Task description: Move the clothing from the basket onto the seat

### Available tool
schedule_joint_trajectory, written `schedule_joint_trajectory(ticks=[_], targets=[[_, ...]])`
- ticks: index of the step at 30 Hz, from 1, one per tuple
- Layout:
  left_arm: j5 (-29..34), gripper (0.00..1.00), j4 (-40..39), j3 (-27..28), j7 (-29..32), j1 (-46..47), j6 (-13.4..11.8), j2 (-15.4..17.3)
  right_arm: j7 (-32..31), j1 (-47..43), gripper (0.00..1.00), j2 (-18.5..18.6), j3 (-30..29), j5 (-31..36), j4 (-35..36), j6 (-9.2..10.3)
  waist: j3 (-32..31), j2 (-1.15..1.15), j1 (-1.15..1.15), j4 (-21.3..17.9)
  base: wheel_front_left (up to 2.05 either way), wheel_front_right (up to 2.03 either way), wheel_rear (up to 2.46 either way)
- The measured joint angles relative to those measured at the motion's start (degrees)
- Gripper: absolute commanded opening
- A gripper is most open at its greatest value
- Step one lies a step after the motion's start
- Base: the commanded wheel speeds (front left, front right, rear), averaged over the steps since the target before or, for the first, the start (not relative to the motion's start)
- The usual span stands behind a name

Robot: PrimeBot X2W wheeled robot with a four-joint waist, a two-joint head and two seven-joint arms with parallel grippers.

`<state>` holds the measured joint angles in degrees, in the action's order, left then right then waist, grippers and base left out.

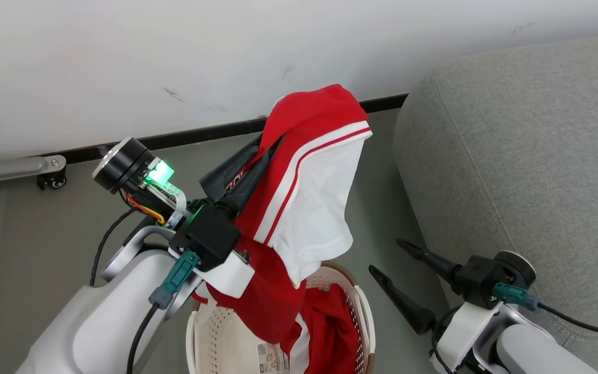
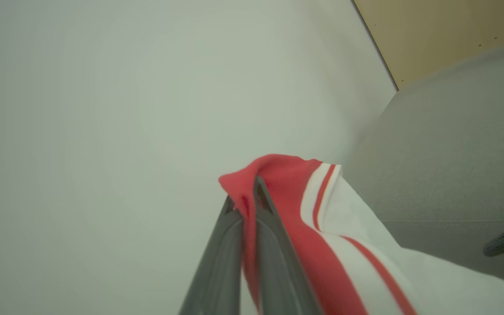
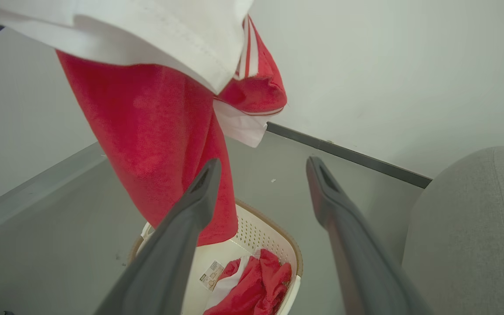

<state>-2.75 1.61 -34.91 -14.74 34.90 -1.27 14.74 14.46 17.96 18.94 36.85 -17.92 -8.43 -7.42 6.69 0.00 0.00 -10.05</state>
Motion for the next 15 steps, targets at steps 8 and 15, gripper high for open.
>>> schedule_joint_trajectory(ticks=[8,15], targets=[[-0.1,0.0,-0.87,0.43,0.0,4.79,1.49,-0.25,0.0,0.56,1.0,0.68,4.74,0.89,-2.3,0.0,0.92,0.0,0.0,-0.03,0.0,0.0,0.0],[-0.1,0.0,0.88,0.37,-0.01,8.82,2.52,-2.03,0.0,5.89,1.0,-1.65,9.79,3.58,-3.64,-0.08,1.22,0.0,0.0,0.38,0.0,0.0,0.0]])
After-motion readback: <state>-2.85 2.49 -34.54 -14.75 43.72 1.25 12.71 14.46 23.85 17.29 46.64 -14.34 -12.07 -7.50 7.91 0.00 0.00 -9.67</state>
